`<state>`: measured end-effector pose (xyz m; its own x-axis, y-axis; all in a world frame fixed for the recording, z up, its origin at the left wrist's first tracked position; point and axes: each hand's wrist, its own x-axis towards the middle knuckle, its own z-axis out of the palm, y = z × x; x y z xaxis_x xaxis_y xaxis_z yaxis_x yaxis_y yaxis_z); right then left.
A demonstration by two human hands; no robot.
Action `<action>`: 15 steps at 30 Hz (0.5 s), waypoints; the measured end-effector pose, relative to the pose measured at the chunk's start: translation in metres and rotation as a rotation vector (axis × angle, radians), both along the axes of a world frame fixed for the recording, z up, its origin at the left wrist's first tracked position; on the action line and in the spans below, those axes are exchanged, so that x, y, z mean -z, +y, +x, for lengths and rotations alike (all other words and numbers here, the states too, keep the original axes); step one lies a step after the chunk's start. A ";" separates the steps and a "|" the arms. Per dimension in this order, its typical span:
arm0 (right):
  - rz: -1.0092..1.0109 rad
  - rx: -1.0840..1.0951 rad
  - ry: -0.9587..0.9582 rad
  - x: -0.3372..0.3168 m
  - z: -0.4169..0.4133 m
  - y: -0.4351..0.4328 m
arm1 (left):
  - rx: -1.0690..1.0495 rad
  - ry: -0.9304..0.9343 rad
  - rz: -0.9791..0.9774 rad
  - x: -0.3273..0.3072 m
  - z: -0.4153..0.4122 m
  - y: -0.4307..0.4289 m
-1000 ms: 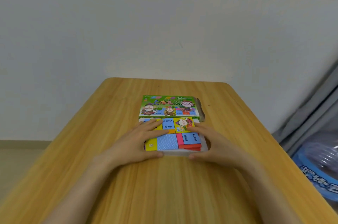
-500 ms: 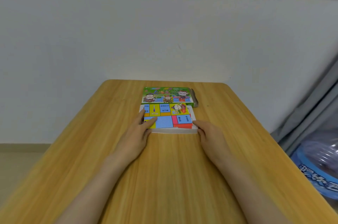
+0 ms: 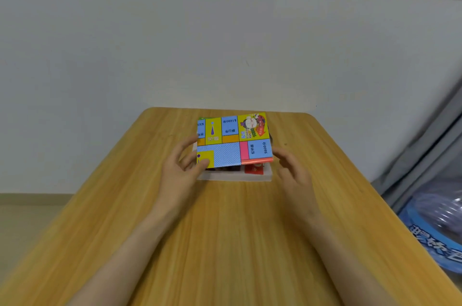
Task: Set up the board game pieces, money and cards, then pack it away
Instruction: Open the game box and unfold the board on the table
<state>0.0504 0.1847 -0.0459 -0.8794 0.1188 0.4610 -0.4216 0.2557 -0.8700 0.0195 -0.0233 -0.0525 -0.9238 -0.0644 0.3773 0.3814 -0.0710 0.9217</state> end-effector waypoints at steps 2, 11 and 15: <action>-0.223 -0.054 0.030 -0.003 0.000 0.002 | 0.055 -0.010 0.144 -0.003 -0.001 -0.002; -0.368 0.083 -0.262 -0.009 0.002 0.012 | 0.600 -0.142 0.009 0.002 0.003 -0.024; -0.020 -0.004 -0.435 -0.006 0.002 0.015 | 1.010 -0.123 -0.402 -0.014 0.011 -0.034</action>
<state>0.0527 0.1998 -0.0400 -0.9917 0.1204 0.0451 -0.0156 0.2358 -0.9717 0.0308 -0.0570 -0.0389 -0.5141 0.8516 0.1025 0.2200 0.0154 0.9754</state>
